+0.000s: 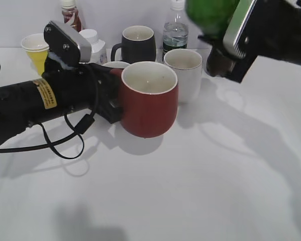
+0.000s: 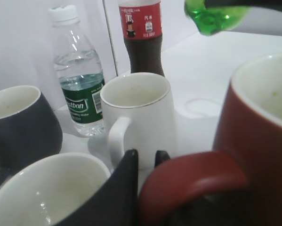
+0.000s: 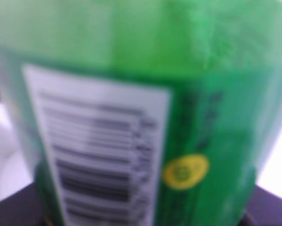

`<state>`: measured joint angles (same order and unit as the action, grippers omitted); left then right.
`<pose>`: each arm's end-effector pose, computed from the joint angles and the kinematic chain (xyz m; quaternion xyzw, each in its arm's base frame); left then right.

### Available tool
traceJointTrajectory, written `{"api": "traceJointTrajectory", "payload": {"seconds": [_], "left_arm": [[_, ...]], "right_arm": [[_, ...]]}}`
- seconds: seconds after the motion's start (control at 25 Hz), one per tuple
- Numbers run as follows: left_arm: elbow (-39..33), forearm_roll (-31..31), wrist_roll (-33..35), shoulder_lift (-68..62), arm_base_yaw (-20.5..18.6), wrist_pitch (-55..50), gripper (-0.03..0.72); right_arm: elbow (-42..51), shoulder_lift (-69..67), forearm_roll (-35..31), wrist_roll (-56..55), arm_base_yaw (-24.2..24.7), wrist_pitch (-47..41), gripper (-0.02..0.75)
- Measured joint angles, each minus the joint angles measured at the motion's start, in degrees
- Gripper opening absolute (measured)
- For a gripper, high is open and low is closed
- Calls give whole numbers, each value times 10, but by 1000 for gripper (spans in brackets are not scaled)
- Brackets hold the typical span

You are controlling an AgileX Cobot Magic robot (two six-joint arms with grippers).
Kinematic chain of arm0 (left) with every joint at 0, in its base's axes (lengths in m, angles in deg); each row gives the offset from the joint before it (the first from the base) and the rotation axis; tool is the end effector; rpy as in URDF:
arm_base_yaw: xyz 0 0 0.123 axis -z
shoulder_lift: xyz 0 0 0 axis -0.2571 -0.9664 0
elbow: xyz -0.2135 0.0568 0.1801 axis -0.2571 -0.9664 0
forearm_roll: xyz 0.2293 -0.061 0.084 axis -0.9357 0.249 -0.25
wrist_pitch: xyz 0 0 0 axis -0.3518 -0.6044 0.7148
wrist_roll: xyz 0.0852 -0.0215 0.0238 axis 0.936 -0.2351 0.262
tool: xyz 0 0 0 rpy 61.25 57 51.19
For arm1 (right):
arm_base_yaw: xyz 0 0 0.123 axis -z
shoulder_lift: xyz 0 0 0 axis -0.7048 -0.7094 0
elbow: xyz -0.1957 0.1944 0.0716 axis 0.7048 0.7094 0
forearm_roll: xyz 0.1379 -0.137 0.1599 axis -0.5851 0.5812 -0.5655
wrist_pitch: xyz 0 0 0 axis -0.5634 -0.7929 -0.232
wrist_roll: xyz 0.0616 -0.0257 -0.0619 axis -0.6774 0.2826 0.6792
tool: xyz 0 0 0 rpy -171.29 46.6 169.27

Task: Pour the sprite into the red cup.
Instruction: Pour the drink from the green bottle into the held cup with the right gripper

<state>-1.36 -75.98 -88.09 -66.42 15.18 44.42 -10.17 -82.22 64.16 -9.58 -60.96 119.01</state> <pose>0.2684 -0.1911 0.1925 0.3644 0.6789 -0.2394 0.5907 0.3005 0.1313 0.2578 -0.5678 0.4962 -0.0515 0.6548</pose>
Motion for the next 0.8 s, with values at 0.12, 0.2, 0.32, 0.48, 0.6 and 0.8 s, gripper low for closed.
{"api": "traceJointTrajectory", "payload": {"seconds": [0.12, 0.2, 0.32, 0.48, 0.6, 0.8], "left_arm": [[0, -28, 0, 0, 0, 1, 79], [0, -49, -1, 0, 0, 1, 79], [0, -57, -4, 0, 0, 1, 79], [0, -69, -4, 0, 0, 1, 79], [0, -76, -5, 0, 0, 6, 78], [0, -106, -25, 1, 0, 8, 78]], "right_arm": [[0, 0, 41, 4, 0, -4, 407], [0, 0, 61, 10, 0, -4, 407], [0, 0, 89, 30, 0, -4, 407], [0, 0, 100, 76, 0, -5, 407], [0, 0, 101, 105, 0, -17, 407], [0, 0, 101, 141, 0, -39, 407]]}}
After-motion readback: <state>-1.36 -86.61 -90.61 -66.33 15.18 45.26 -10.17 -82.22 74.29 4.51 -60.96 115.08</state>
